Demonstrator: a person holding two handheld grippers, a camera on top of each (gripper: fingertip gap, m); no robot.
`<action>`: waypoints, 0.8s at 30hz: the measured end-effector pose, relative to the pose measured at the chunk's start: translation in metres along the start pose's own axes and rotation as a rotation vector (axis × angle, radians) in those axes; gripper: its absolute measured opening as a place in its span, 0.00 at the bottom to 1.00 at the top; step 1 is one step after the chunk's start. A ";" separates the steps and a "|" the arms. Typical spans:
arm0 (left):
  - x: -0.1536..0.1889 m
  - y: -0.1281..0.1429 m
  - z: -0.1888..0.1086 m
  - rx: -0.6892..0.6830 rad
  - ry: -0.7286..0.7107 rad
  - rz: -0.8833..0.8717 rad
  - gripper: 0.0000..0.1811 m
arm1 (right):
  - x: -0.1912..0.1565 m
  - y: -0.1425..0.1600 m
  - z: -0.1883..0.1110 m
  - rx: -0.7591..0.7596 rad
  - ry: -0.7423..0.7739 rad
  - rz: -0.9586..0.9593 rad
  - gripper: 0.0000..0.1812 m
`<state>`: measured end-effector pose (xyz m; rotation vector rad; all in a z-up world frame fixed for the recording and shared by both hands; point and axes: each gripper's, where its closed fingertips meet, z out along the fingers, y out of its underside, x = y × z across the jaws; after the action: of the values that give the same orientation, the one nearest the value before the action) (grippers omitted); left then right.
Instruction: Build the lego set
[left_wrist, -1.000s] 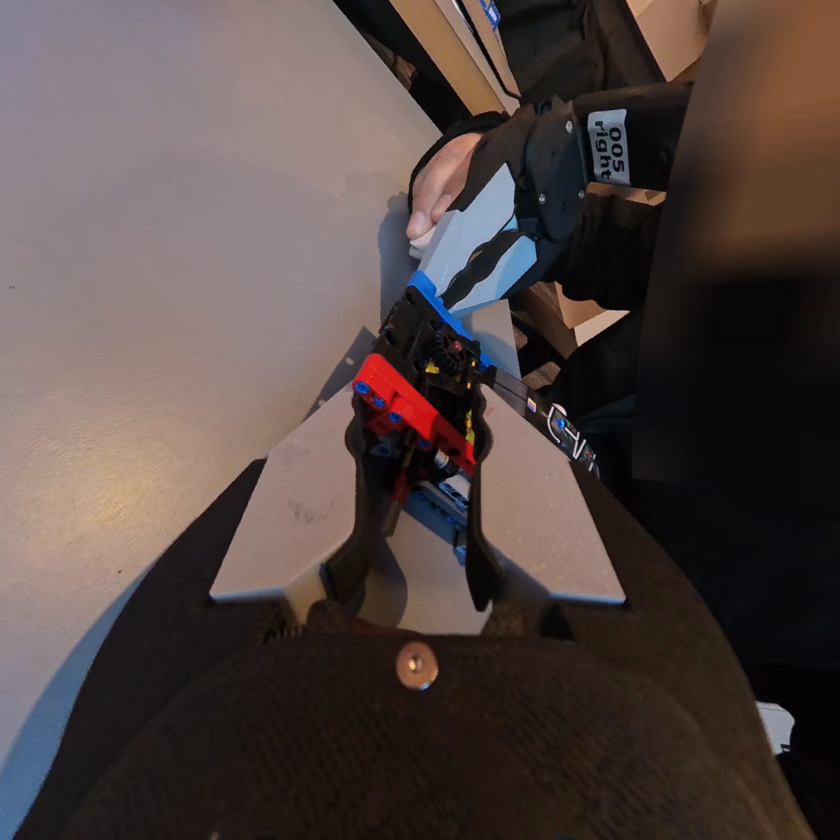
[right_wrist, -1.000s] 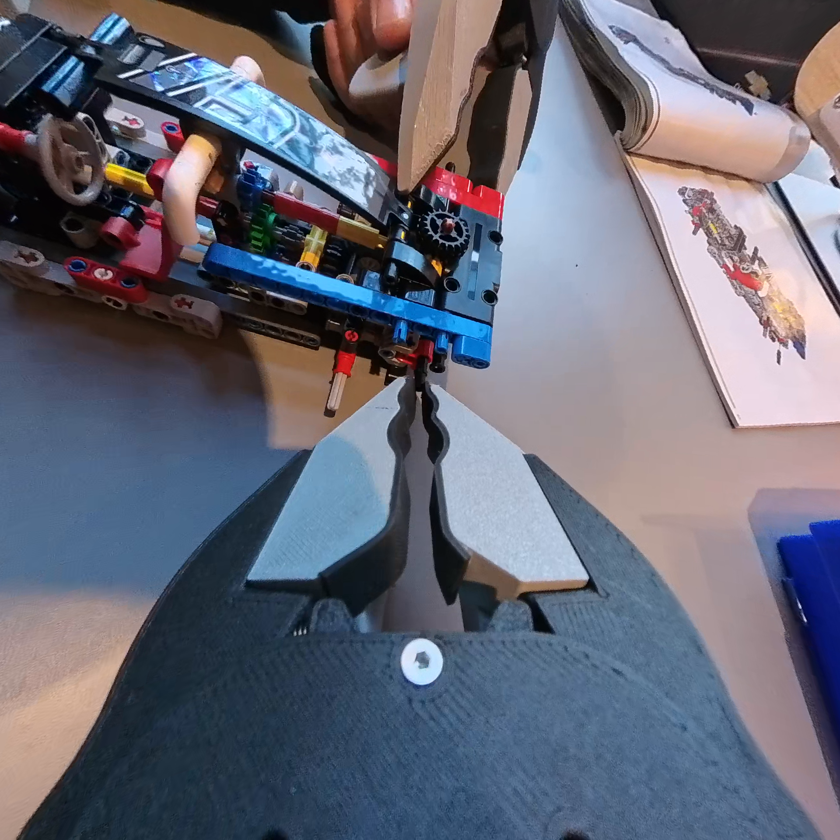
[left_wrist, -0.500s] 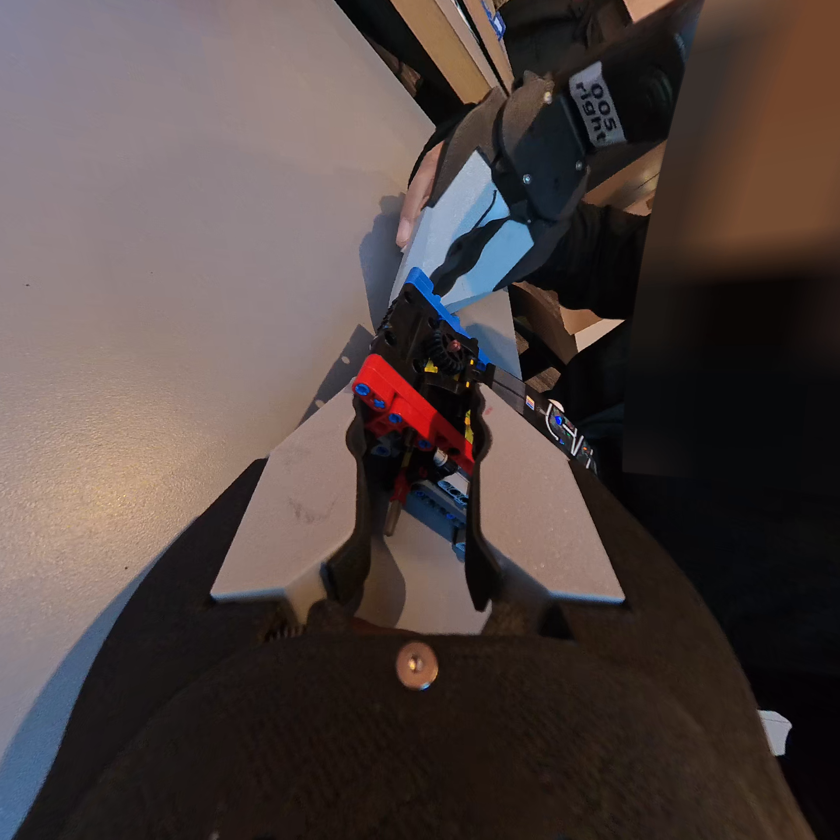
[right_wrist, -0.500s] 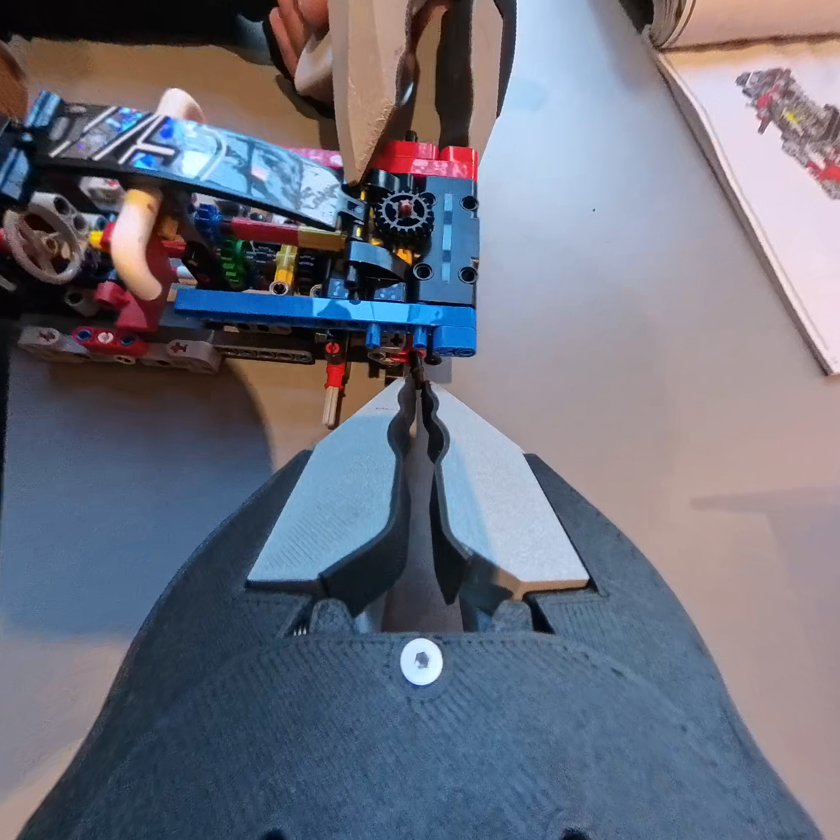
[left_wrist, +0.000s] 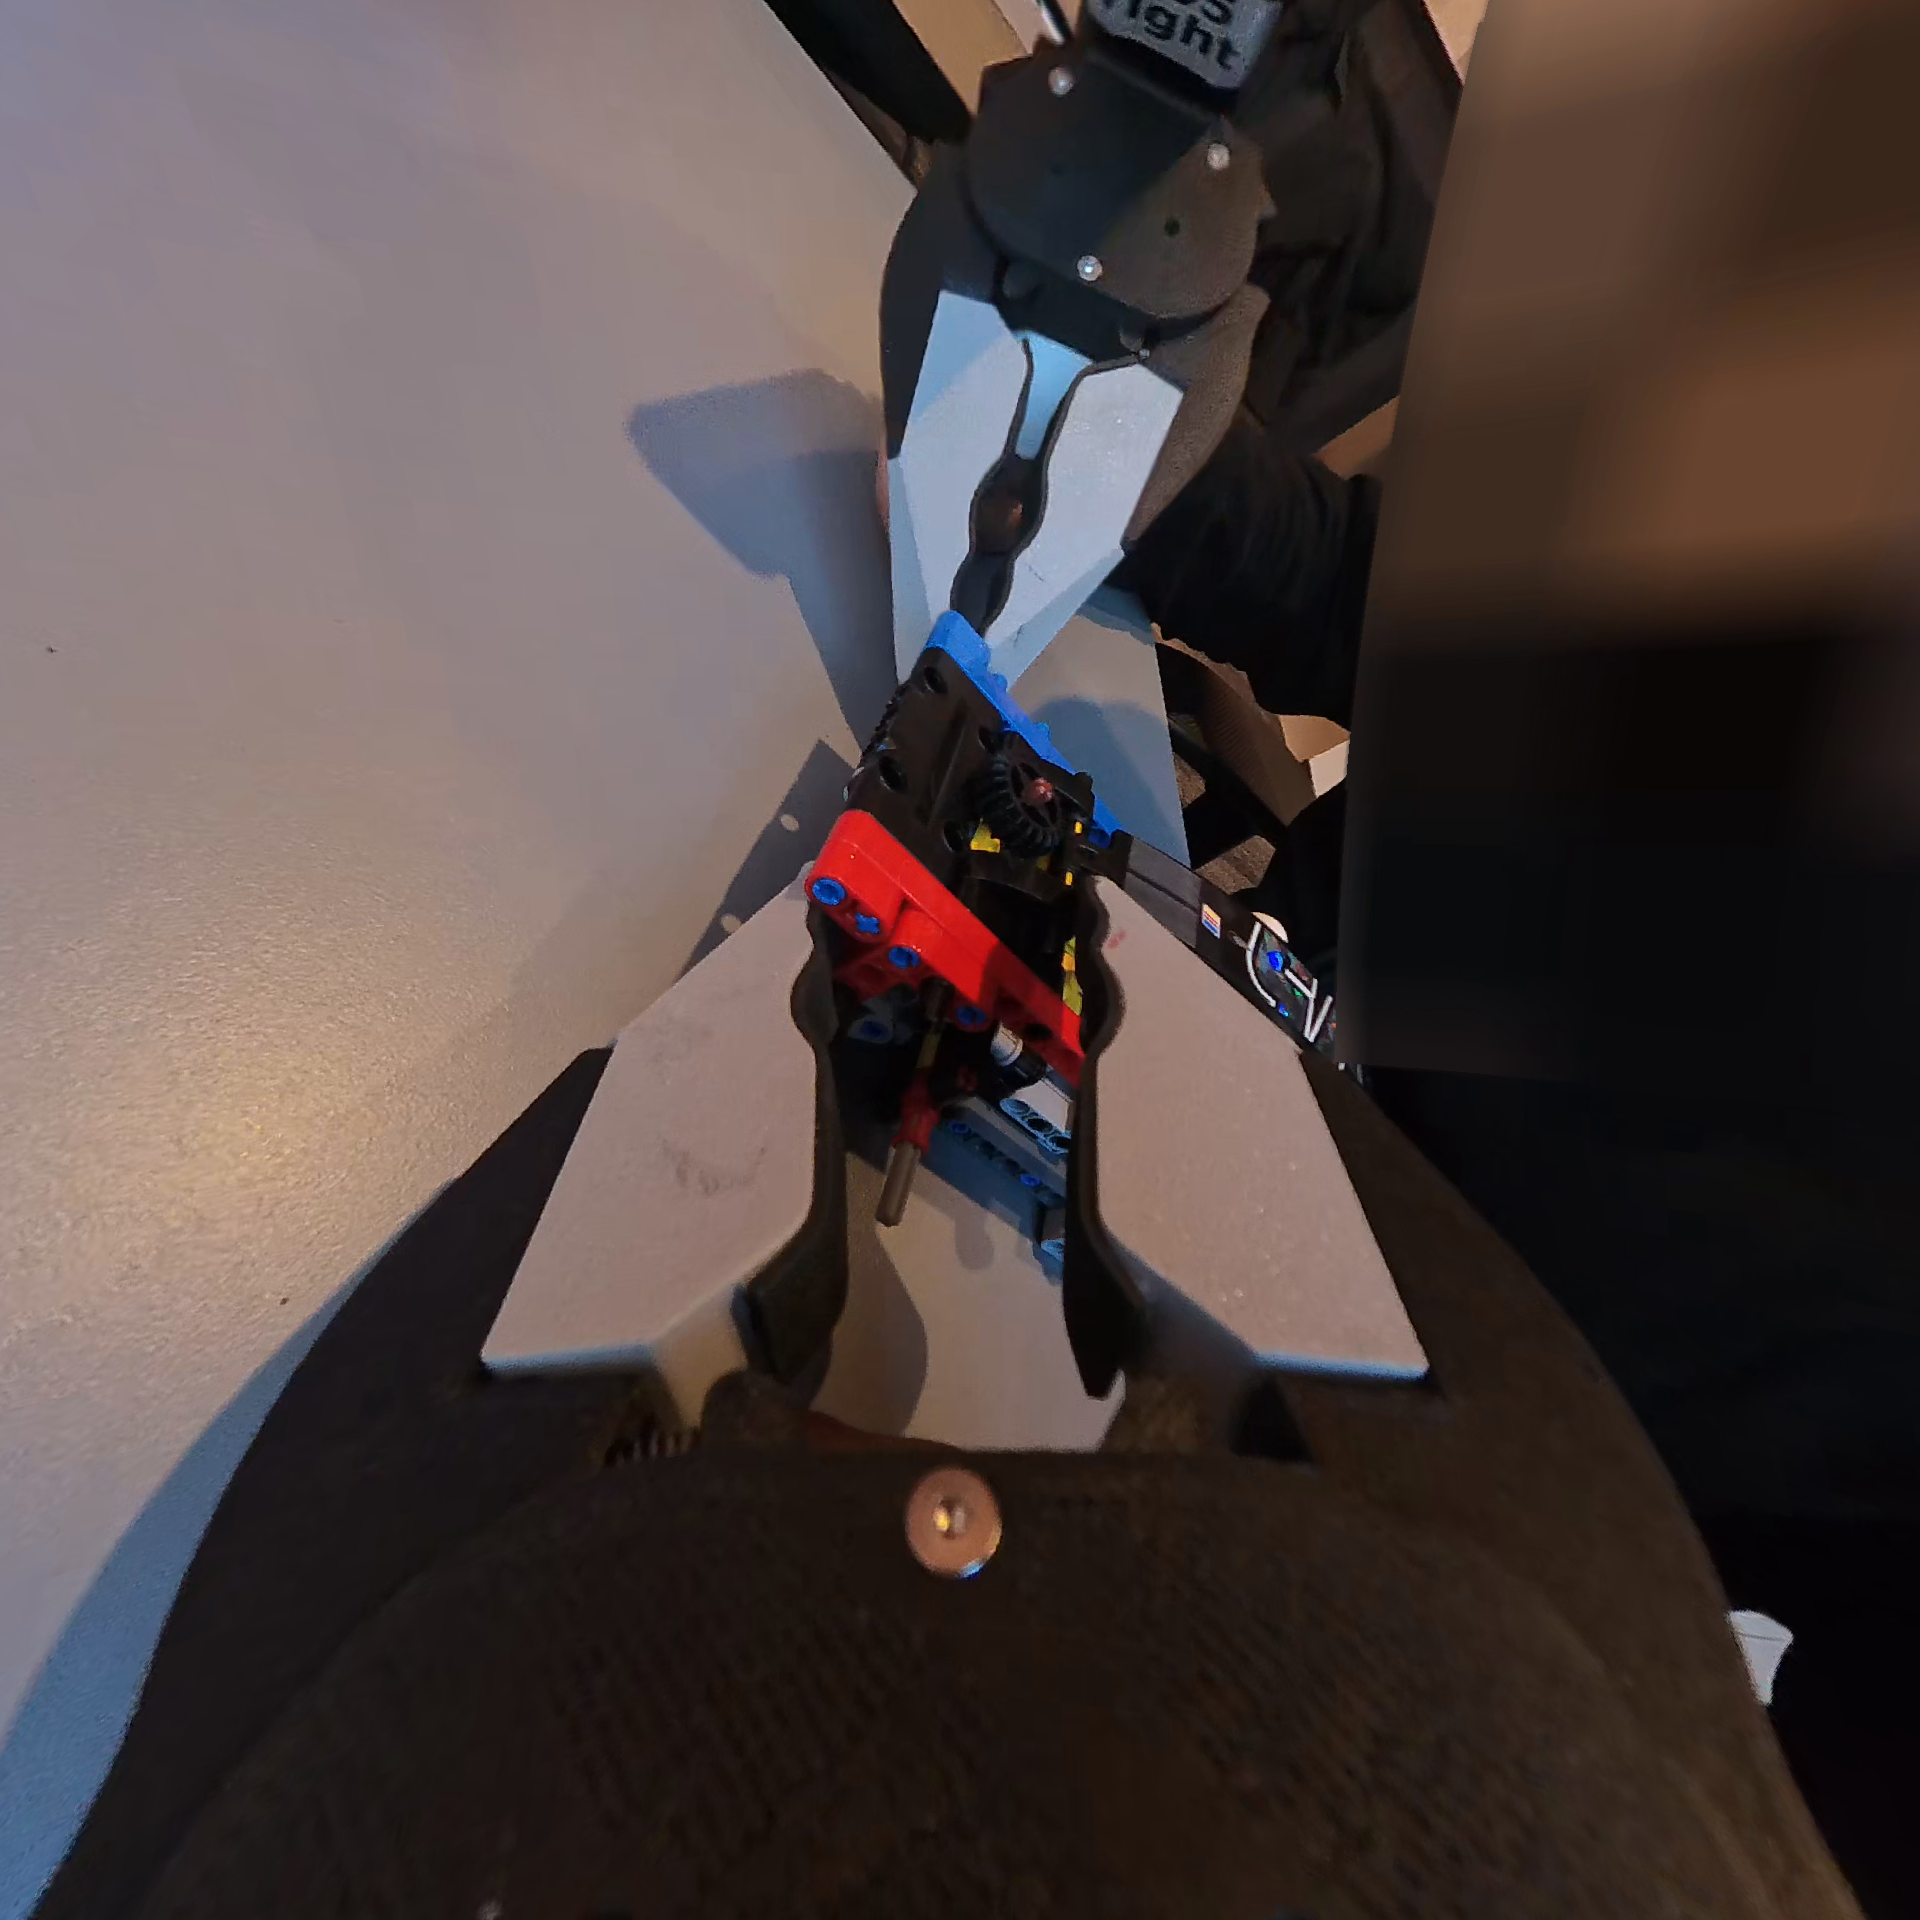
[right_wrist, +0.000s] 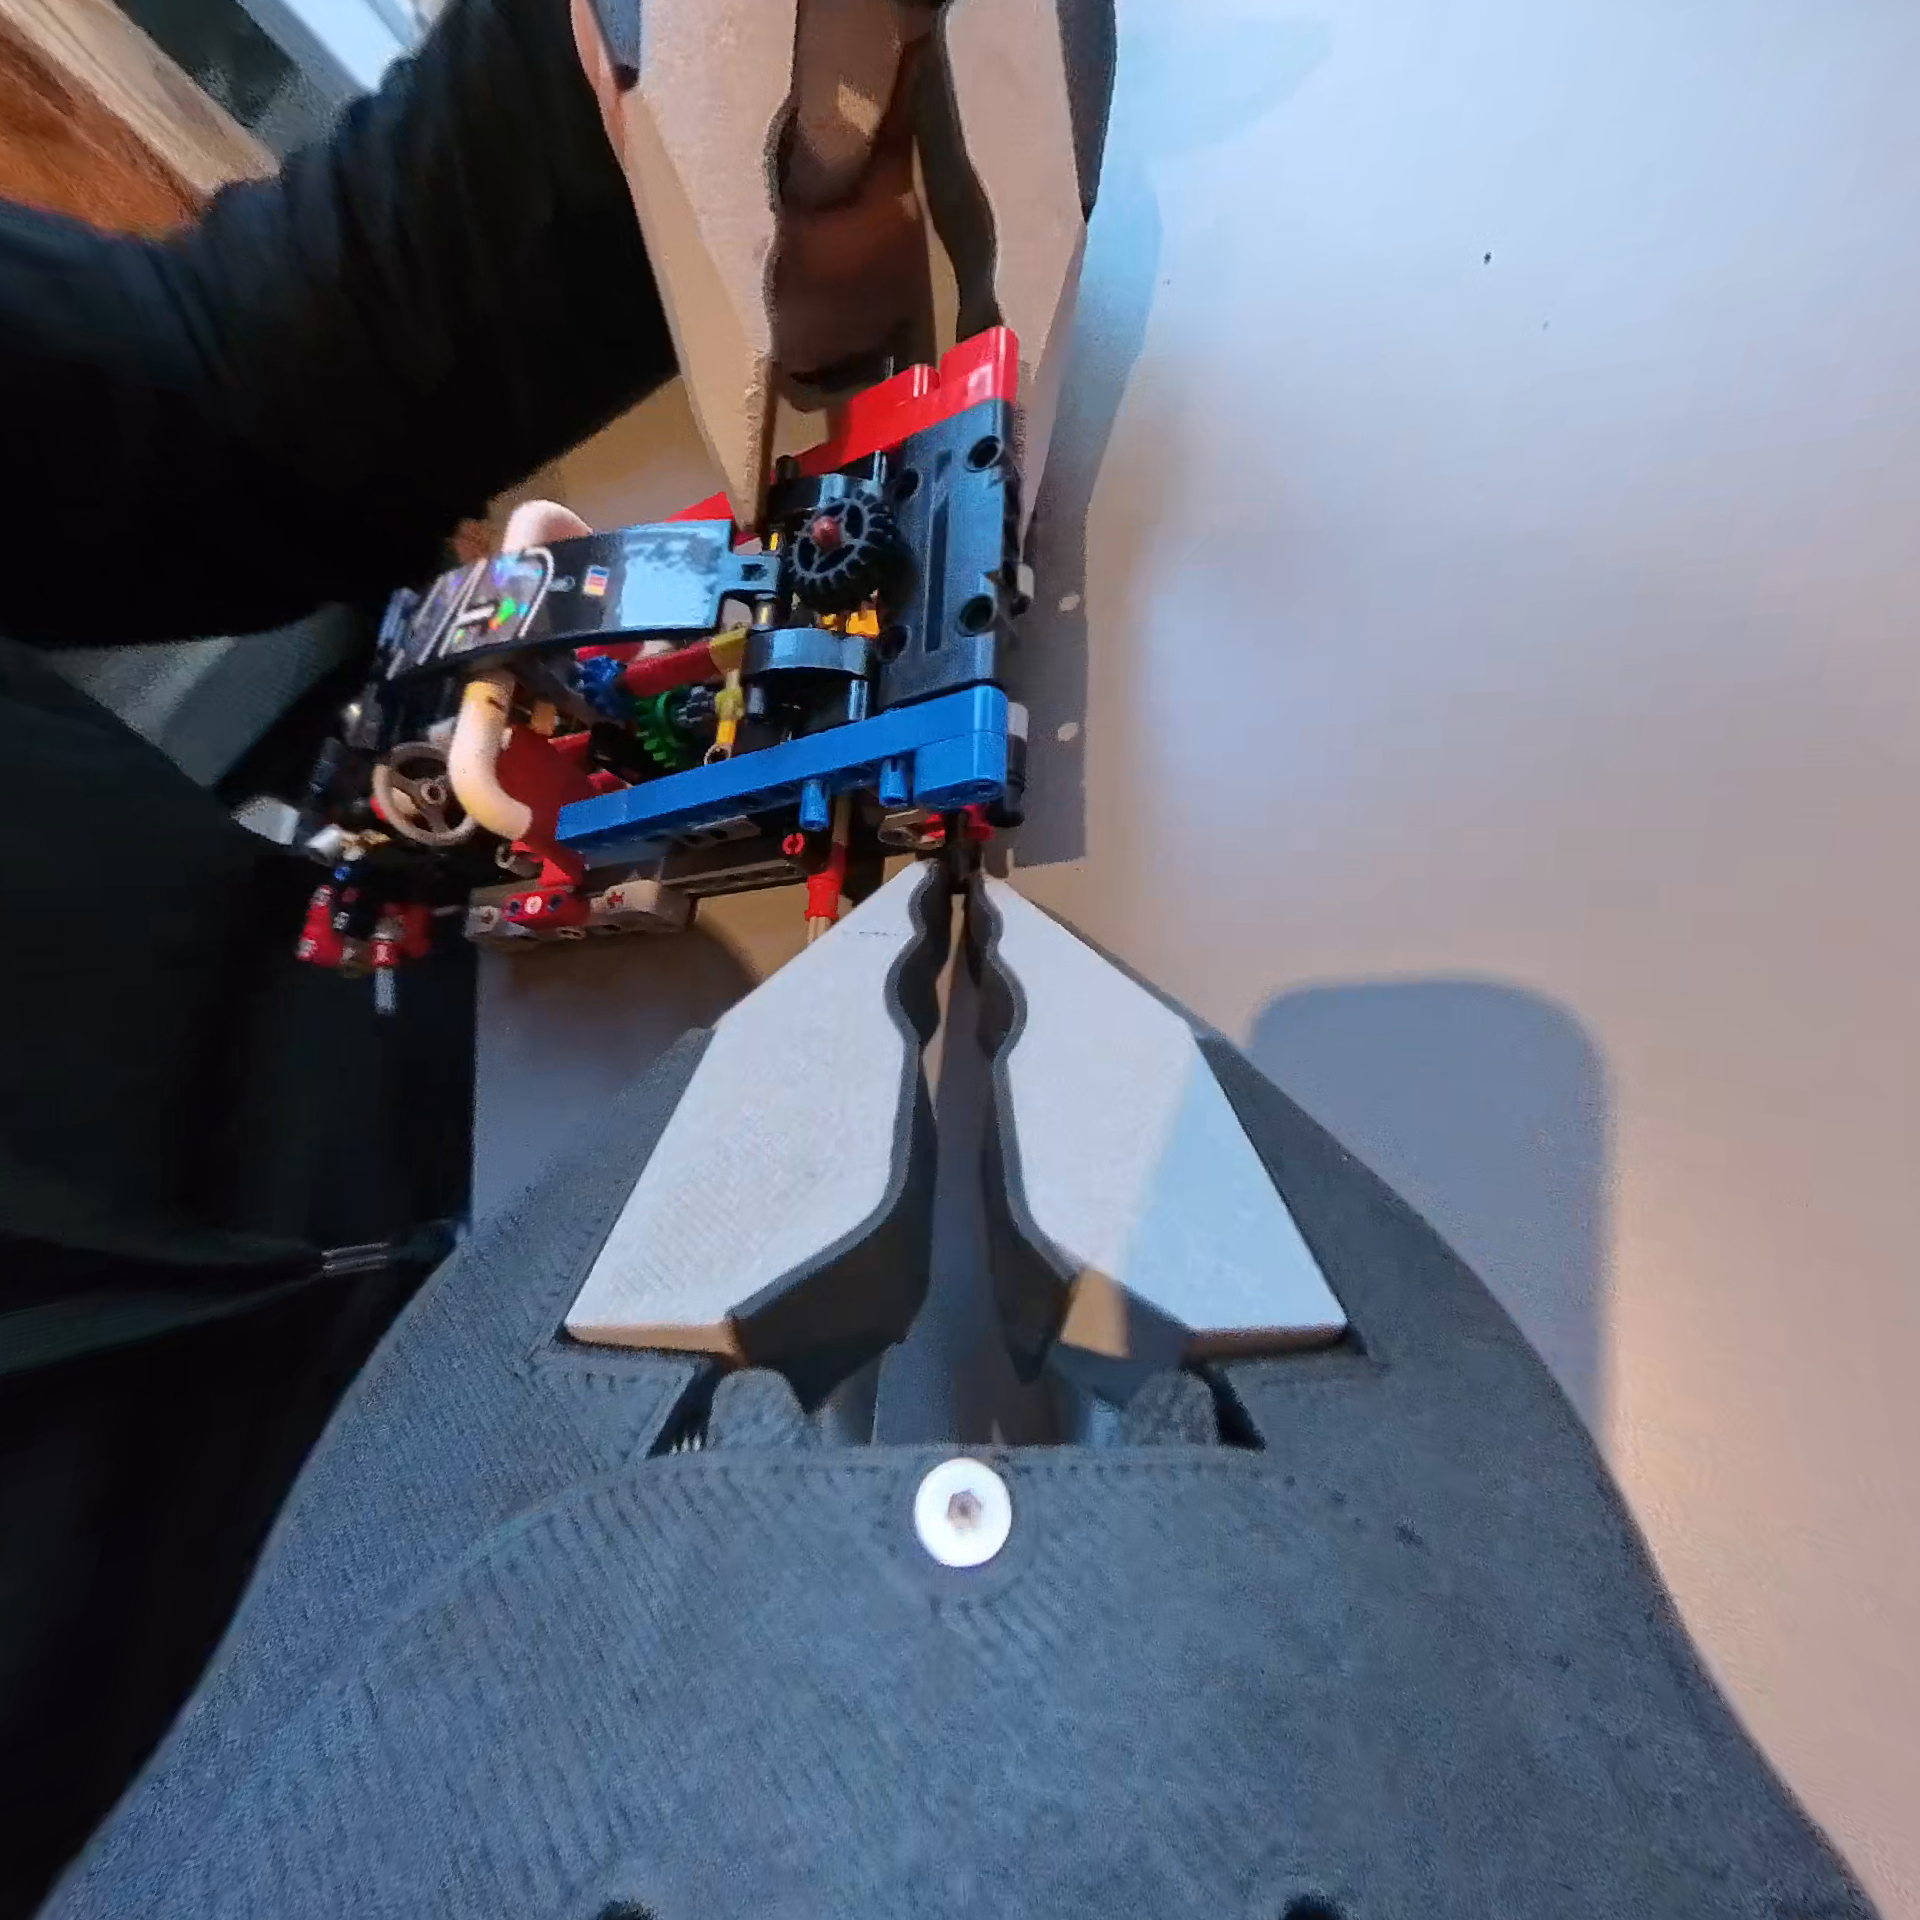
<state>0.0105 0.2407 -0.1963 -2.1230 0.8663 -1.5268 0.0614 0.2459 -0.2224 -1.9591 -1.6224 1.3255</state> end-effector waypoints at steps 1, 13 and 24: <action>0.000 0.000 0.000 0.002 -0.001 -0.002 0.24 | 0.000 0.000 0.000 -0.001 -0.014 0.026 0.00; -0.001 -0.001 0.000 0.006 0.002 -0.012 0.23 | -0.001 -0.002 0.000 0.002 -0.102 0.132 0.00; 0.001 0.000 0.001 -0.012 0.025 -0.015 0.23 | 0.000 -0.010 -0.003 0.016 -0.212 0.213 0.00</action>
<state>0.0116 0.2402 -0.1961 -2.1280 0.8720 -1.5625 0.0575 0.2507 -0.2138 -2.0911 -1.5179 1.6710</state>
